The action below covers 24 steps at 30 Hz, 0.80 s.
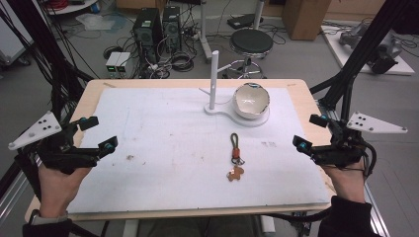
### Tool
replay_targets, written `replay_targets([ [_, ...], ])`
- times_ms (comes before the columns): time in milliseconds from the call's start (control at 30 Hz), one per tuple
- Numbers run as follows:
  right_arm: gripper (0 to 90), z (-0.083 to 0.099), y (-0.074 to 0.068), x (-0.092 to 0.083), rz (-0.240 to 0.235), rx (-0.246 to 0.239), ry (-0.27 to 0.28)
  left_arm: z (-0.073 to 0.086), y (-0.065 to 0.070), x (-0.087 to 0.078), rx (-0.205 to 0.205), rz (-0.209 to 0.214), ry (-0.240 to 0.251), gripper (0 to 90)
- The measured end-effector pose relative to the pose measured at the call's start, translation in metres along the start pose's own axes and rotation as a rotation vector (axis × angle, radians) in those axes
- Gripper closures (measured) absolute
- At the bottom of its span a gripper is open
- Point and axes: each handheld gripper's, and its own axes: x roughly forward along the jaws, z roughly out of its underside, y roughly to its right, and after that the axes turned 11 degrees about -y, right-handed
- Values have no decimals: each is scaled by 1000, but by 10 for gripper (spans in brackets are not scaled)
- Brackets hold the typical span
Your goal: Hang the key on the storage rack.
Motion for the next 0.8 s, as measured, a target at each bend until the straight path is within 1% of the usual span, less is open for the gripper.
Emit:
replay_targets([
  [67, 6, 0, 0, 1, 3, 2, -2, 1, -1, 1, -6, 3, 0, 63],
  [133, 6, 1, 1, 2, 3, 5, -6, 2, -3, 2, -23, 3, -3, 61],
  [167, 6, 1, 1, 2, 2, 7, -10, 2, -3, 2, -23, 3, -3, 55],
  [233, 5, 1, 1, 3, 4, 1, -9, 2, -3, 2, -33, -3, -11, 53],
  [333, 6, 1, 0, 4, 1, -1, -16, 1, -2, 3, -41, -4, -6, 30],
  [400, 6, 1, 0, 5, 1, 1, -20, 1, -2, 3, -40, -3, -11, 27],
  [433, 6, 1, 0, 6, -1, 0, -19, 1, -2, 3, -37, 4, -11, 27],
  [567, 6, 0, 1, 10, 2, 2, -25, 1, -2, 4, -22, 6, -18, 27],
  [667, 6, -2, 0, 15, 5, -1, -34, 0, -3, 5, -18, 2, -14, 27],
  [700, 6, -3, 0, 17, 13, -4, -31, -1, -5, 5, -15, 2, -12, 27],
  [800, 6, -7, 0, 25, 16, -2, -34, -1, -6, 6, -11, 3, -18, 27],
])
